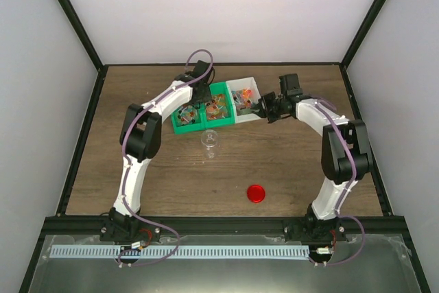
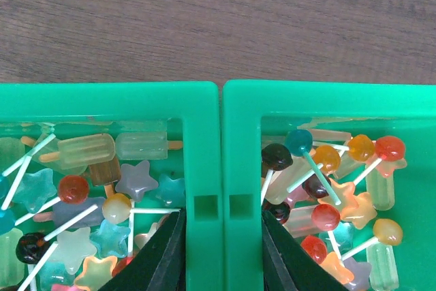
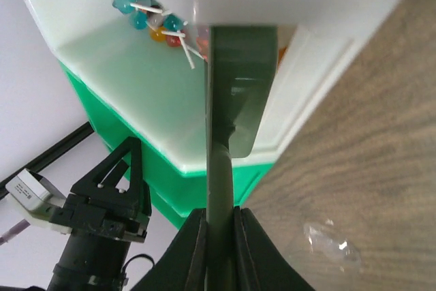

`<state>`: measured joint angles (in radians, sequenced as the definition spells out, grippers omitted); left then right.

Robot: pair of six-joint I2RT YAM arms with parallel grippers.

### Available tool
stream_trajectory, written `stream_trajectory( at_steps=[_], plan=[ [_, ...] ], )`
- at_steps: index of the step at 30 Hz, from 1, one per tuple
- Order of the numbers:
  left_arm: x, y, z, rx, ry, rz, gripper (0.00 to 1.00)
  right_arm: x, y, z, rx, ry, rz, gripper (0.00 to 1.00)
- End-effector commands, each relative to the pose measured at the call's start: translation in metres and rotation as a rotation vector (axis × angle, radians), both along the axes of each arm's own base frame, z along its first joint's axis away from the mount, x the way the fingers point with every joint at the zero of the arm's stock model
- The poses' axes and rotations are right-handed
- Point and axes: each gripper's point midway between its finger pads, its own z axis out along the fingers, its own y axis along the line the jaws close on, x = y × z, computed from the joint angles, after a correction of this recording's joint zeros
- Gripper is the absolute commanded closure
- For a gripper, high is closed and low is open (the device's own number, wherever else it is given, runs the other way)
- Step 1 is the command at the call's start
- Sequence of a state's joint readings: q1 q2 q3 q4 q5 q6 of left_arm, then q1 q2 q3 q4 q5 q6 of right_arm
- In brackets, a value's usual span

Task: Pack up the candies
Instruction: Scoop the fake candies from the storage box.

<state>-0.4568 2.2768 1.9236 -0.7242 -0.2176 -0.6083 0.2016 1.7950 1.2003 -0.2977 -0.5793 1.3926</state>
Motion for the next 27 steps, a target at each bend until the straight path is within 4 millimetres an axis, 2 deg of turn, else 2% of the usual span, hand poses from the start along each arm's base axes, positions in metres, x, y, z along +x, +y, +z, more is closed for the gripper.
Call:
stream_trajectory(
  at_steps=[1, 4, 8, 11, 15, 17, 20, 24, 27],
  plan=[
    [-0.019, 0.004, -0.049, 0.007, 0.148, -0.002, 0.96, -0.036, -0.013, -0.004, -0.070, 0.234, -0.066, 0.99],
    [-0.020, 0.003, -0.054, 0.002, 0.161, -0.007, 0.96, -0.035, -0.013, -0.014, -0.080, 0.246, -0.060, 0.99],
    [-0.023, -0.002, -0.057, -0.008, 0.174, -0.051, 0.96, -0.024, -0.004, -0.049, -0.054, 0.250, -0.023, 0.99],
    [-0.029, 0.000, -0.063, 0.004, 0.197, -0.063, 0.96, -0.006, 0.004, -0.080, -0.032, 0.208, 0.015, 0.99],
    [-0.033, -0.005, -0.068, -0.021, 0.214, -0.086, 0.96, 0.018, 0.015, -0.104, 0.005, 0.082, 0.067, 0.99],
    [-0.032, -0.009, -0.068, -0.032, 0.220, -0.098, 0.96, 0.024, 0.021, -0.104, 0.028, 0.018, 0.097, 0.99],
    [-0.030, -0.008, -0.067, -0.026, 0.216, -0.097, 0.96, 0.027, 0.027, -0.091, 0.066, -0.102, 0.133, 0.99],
    [-0.027, -0.008, -0.068, -0.039, 0.216, -0.086, 0.96, 0.025, 0.035, -0.069, 0.137, -0.274, 0.191, 0.99],
    [-0.022, -0.007, -0.066, -0.064, 0.217, -0.070, 0.96, 0.013, 0.038, -0.063, 0.177, -0.330, 0.218, 0.99]
  ],
)
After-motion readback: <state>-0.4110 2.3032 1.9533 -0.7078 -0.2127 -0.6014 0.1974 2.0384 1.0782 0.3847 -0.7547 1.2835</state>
